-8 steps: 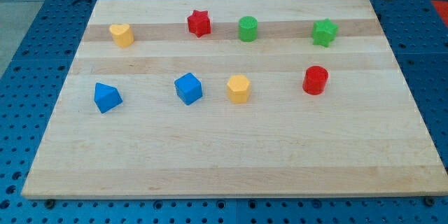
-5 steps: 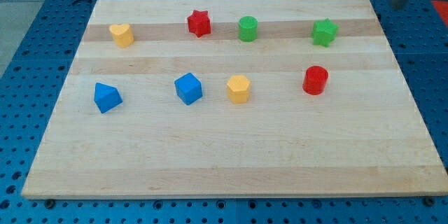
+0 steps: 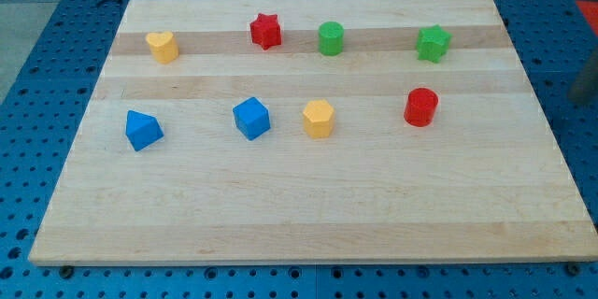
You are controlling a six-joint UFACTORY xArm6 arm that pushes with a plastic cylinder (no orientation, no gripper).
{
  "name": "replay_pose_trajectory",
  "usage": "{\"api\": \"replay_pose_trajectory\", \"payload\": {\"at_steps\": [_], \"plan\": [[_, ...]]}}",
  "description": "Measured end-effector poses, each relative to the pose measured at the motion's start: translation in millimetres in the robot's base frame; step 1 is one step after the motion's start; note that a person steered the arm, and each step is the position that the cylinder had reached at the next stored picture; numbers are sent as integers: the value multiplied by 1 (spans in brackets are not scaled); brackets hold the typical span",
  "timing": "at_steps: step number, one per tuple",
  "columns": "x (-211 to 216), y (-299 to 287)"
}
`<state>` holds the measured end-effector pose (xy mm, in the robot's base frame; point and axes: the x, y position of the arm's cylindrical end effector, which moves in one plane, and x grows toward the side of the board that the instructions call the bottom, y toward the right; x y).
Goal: Push the blue cube up and right a bit
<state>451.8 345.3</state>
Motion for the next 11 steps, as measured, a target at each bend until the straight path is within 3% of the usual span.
{"api": "replay_pose_trajectory", "payload": {"at_steps": [1,2,3,4,6,8,9,11], "plan": [[68,-18],[98,-119],[102,-225],[85,-292],[39,-326],[32,-371],[2,-391],[41,-389]]}}
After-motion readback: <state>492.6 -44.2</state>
